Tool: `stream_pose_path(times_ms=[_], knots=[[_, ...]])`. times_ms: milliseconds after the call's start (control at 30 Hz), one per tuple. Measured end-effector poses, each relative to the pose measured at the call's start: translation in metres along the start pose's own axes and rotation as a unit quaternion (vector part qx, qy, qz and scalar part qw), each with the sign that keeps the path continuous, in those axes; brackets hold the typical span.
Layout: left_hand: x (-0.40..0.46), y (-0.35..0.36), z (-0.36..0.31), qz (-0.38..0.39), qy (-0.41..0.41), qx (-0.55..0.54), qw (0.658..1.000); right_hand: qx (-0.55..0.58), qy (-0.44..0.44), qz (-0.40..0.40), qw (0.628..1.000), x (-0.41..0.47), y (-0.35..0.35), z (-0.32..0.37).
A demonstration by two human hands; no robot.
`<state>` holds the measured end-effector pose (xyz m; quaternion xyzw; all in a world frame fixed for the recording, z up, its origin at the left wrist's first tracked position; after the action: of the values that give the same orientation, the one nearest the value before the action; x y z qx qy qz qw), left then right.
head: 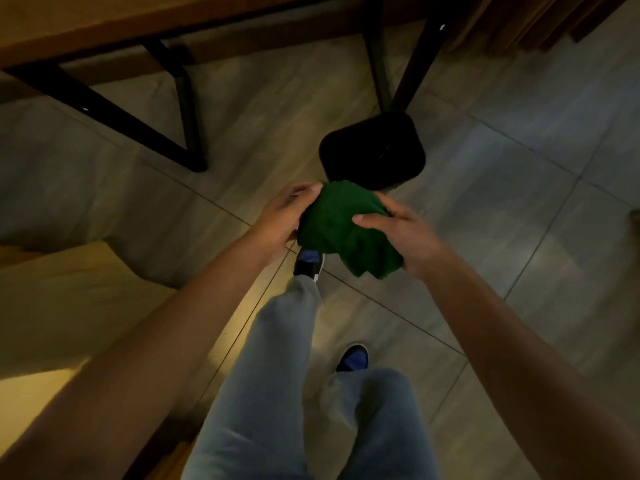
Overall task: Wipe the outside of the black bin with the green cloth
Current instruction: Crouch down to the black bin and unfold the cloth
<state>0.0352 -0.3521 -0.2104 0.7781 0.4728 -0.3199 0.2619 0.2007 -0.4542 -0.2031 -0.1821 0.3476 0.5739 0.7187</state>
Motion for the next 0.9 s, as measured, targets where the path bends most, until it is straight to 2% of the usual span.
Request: stream_pose_path(times_ms=[67, 200, 300, 500, 667, 900], knots=[[0.033, 0.001, 0.007, 0.047, -0.021, -0.025, 0.998, 0.01, -0.012, -0.008, 1.0, 0.029, -0.004, -0.008], [0.103, -0.004, 0.012, 0.041, 0.046, -0.056, 0.996, 0.032, -0.028, -0.013, 0.999, 0.084, -0.013, -0.024], [0.144, 0.009, 0.02, 0.093, 0.046, -0.068, 0.992, 0.044, -0.045, -0.016, 0.998, 0.12, -0.025, -0.043], [0.202, 0.02, 0.045, 0.124, 0.027, -0.02, 0.992, 0.091, -0.083, -0.018, 0.992, 0.18, -0.049, -0.085], [0.229, 0.013, 0.06, 0.154, 0.051, 0.057, 0.985, 0.073, -0.128, -0.043, 0.988, 0.214, -0.066, -0.119], [0.25, 0.013, 0.106, 0.126, 0.068, 0.141, 0.98, 0.084, -0.168, -0.046, 0.981, 0.225, -0.072, -0.157]])
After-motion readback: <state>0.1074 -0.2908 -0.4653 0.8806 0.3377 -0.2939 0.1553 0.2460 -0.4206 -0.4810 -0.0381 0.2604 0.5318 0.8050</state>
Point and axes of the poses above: each hand's wrist, its own x-axis towards the middle knuckle, its own y-axis out of the palm, z = x × y, the point moved 5 cm from there along x, towards the middle knuckle, and after that the axes turned 8 degrees about -x, right-handed, at the moved point
